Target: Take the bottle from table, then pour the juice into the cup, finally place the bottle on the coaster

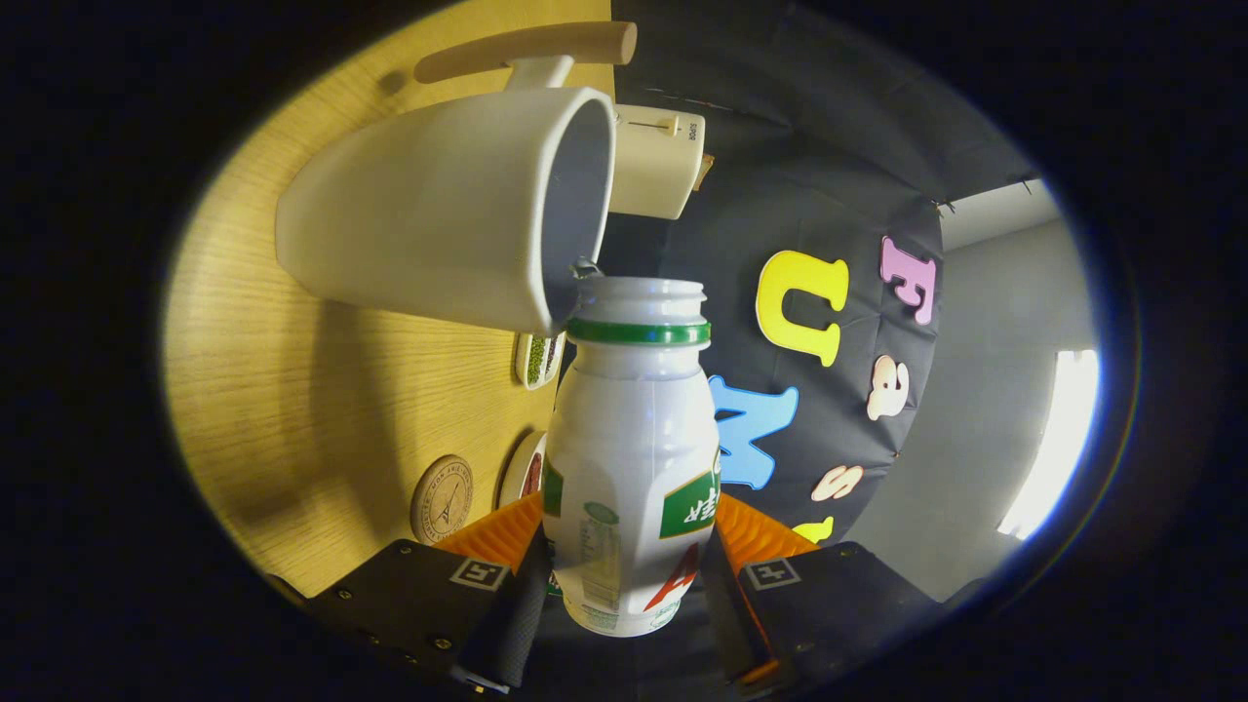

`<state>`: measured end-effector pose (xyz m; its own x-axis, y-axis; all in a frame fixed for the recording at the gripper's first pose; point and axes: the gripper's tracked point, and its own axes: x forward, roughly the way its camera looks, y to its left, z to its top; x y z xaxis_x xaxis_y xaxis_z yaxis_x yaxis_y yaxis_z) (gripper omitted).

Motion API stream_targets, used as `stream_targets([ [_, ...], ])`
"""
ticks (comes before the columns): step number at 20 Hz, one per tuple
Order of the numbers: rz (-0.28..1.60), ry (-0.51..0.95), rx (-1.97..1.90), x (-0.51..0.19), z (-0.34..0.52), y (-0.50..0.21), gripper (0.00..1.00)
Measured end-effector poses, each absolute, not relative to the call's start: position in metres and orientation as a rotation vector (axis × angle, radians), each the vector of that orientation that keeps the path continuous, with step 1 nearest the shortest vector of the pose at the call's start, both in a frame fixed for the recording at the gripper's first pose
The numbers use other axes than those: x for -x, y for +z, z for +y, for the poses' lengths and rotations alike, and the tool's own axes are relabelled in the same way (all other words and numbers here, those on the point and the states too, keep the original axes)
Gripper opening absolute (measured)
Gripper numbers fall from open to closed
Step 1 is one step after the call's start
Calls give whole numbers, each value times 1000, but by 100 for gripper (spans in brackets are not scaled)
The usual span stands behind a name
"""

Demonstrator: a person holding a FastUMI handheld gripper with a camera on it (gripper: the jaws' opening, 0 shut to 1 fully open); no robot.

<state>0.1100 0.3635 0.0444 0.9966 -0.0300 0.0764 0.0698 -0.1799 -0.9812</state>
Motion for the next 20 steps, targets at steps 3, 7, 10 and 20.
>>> stream_targets([
  [3,-30,-88,1757,-110,363,46,73],
  [7,-41,-92,1765,-109,364,50,73],
  [10,-63,-96,1782,-106,368,56,72],
  [20,-85,-106,1830,-104,373,59,72],
])
